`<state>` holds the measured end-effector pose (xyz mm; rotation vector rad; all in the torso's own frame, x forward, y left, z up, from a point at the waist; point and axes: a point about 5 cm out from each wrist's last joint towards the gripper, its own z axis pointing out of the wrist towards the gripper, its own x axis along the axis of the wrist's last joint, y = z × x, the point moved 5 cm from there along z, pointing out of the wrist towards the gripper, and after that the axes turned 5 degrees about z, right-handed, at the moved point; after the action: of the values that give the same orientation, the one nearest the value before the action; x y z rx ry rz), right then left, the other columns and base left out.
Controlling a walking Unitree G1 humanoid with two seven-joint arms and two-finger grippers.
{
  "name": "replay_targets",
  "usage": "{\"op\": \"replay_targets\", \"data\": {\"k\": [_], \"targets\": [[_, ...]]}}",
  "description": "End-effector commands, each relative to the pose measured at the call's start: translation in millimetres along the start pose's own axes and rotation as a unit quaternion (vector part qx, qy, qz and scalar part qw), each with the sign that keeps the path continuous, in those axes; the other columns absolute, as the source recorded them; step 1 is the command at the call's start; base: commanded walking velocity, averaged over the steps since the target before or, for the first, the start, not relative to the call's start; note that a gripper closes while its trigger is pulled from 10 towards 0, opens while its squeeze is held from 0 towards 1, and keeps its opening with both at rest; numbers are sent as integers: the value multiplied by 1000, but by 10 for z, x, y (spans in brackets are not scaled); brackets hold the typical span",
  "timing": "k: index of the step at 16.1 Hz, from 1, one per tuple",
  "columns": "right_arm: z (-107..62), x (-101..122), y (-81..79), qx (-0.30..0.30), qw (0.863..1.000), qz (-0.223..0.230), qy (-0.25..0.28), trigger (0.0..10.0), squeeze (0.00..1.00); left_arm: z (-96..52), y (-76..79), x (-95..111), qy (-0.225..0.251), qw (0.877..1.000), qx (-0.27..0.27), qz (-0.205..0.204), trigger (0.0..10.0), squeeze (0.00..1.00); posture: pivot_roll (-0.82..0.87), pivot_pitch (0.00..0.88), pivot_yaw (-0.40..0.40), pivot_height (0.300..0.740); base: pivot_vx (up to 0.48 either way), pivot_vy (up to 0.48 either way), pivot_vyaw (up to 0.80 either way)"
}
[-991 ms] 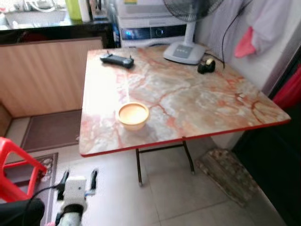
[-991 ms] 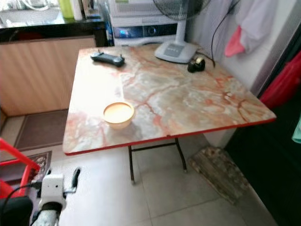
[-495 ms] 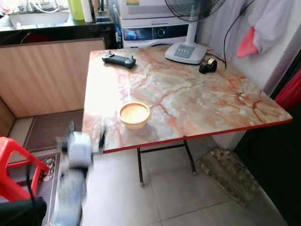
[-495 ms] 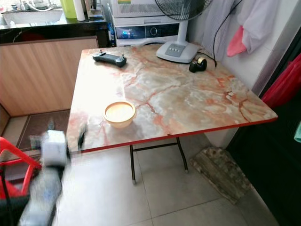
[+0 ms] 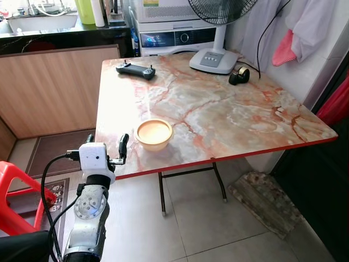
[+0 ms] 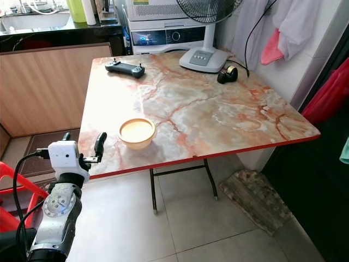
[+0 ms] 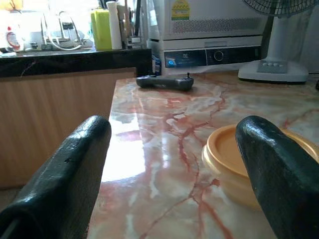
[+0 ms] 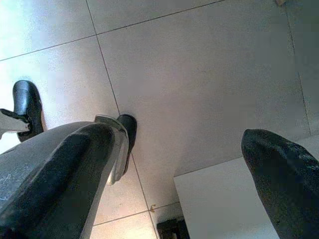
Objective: Restocking fridge
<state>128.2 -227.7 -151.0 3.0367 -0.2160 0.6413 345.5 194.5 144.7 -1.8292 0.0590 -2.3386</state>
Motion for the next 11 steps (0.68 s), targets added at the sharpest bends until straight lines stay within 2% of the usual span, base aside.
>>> {"op": "replay_targets", "data": {"k": [1, 5, 7, 8, 9, 11], "targets": [[2, 23, -8, 5, 1000, -14, 2, 10000, 0, 46, -8, 88, 9, 1000, -4, -3, 10000, 0, 22, 0, -6, 740, 247, 0, 0], [4, 14, -27, 12, 999, -32, -5, 10000, 0, 43, 24, 52, 1, 1000, -17, 1, 10000, 0, 13, 0, 0, 740, 256, 0, 0], [5, 15, -33, 14, 999, -38, -6, 10000, 0, 64, 53, 57, 0, 1000, -21, 0, 10000, 0, 13, 0, 0, 740, 298, 0, 603], [5, 13, -38, 15, 999, -34, -6, 10000, 0, 62, 64, 45, -2, 1000, -23, -1, 10000, 0, 14, 0, 1, 740, 304, 0, 800], [4, 5, -41, 15, 1000, -7, -4, 10000, 0, 49, 83, 35, -5, 1000, -28, -1, 10000, 0, 16, 0, 1, 740, 307, 0, 0], [5, 15, -45, 17, 1000, -18, -3, 10000, 0, 41, 83, 34, -5, 1000, -28, -1, 10000, 0, 18, 0, -1, 740, 307, 0, 0]]}}
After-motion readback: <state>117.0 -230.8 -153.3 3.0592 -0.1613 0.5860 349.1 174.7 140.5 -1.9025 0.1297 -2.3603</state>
